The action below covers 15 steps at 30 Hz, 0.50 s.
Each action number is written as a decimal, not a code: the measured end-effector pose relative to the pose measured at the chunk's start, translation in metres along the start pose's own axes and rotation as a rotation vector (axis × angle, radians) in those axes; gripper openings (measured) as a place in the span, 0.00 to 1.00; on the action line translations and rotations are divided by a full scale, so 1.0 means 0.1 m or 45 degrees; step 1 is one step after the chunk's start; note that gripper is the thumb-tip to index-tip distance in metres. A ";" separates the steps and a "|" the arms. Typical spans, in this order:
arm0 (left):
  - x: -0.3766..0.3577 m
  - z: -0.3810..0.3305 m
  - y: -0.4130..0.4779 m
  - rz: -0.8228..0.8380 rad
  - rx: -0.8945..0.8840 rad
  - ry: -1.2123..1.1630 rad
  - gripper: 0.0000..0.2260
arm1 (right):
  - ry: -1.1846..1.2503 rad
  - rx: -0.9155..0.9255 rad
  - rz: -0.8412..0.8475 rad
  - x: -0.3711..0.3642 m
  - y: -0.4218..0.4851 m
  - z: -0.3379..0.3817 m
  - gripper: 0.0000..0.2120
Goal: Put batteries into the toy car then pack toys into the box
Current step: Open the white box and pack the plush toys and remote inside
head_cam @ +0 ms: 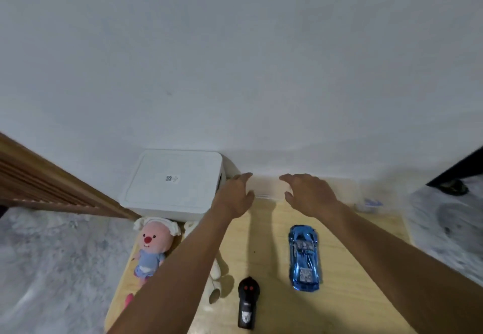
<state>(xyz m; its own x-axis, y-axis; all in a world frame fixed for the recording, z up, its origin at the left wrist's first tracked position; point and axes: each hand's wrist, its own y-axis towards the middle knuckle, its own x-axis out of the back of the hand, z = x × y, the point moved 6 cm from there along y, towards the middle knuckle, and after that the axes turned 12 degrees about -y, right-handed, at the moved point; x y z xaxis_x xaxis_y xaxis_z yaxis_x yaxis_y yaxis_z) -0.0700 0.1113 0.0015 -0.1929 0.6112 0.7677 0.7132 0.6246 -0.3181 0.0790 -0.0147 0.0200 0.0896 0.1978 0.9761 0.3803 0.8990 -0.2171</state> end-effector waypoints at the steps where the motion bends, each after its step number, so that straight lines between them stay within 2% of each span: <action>1: 0.09 -0.07 -0.03 -0.049 -0.018 -0.022 0.26 | 0.010 -0.004 -0.010 0.10 -0.02 -0.05 0.23; 9: 0.59 -0.48 -0.23 -0.270 -0.098 -0.123 0.24 | 0.171 -0.006 -0.147 0.81 -0.17 -0.11 0.19; 15: 1.01 -0.42 -0.45 -0.358 -0.114 -0.120 0.23 | 0.238 0.040 -0.216 1.21 -0.17 0.14 0.18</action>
<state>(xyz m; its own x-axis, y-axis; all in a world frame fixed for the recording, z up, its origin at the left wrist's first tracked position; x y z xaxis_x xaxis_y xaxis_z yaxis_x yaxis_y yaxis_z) -0.0931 0.1245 0.1166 -0.4500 0.4653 0.7622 0.6785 0.7331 -0.0469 0.0707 -0.0009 0.1417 0.1970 -0.0304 0.9799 0.3756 0.9256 -0.0468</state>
